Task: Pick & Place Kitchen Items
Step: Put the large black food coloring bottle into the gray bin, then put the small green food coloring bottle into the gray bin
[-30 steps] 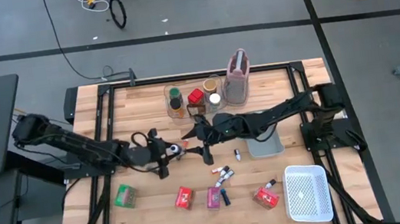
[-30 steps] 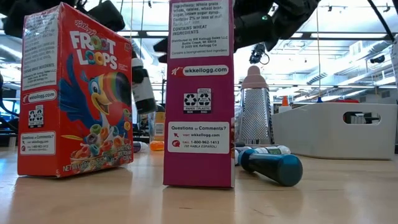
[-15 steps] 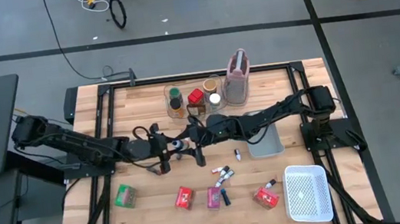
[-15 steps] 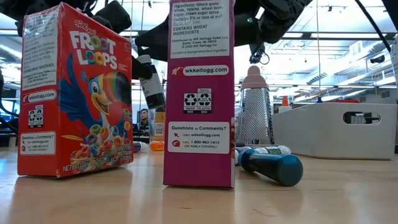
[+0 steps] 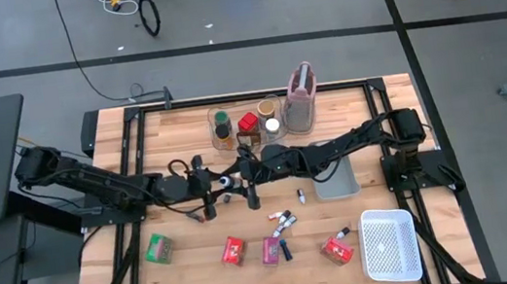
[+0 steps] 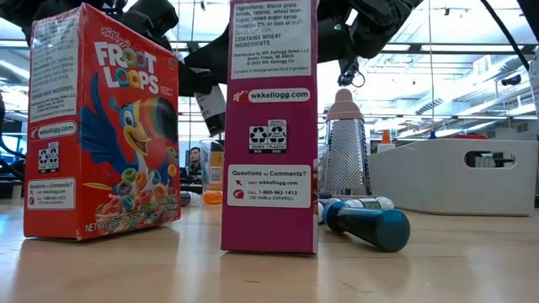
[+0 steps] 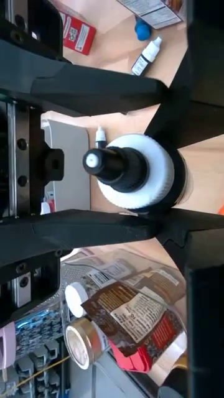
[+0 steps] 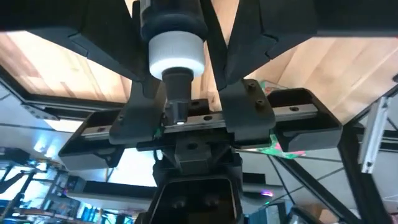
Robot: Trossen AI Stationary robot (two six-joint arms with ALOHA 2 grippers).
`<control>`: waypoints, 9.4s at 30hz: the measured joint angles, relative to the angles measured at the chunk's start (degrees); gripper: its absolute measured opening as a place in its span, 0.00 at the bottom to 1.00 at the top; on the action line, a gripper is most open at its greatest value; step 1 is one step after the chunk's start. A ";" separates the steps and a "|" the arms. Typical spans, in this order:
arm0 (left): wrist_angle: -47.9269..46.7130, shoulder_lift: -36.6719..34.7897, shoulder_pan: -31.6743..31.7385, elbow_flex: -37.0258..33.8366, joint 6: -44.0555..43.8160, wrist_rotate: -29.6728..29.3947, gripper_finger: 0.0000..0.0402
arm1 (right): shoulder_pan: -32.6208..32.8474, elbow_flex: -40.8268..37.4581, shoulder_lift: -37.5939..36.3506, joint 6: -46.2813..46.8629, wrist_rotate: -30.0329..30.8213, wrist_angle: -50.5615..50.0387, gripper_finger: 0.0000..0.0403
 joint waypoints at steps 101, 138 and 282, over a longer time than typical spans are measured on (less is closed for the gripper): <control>-0.70 -0.02 -0.02 0.04 -3.29 -5.06 0.66 | 9.86 -48.92 -38.82 52.74 66.32 -28.05 0.47; -1.14 -0.02 0.00 0.04 -6.29 -6.08 0.66 | 8.23 -24.39 -28.85 11.90 25.71 -11.38 0.51; -1.77 -0.02 0.00 0.04 -5.24 -3.94 0.66 | -0.64 2.27 -9.05 18.87 8.77 -71.18 0.21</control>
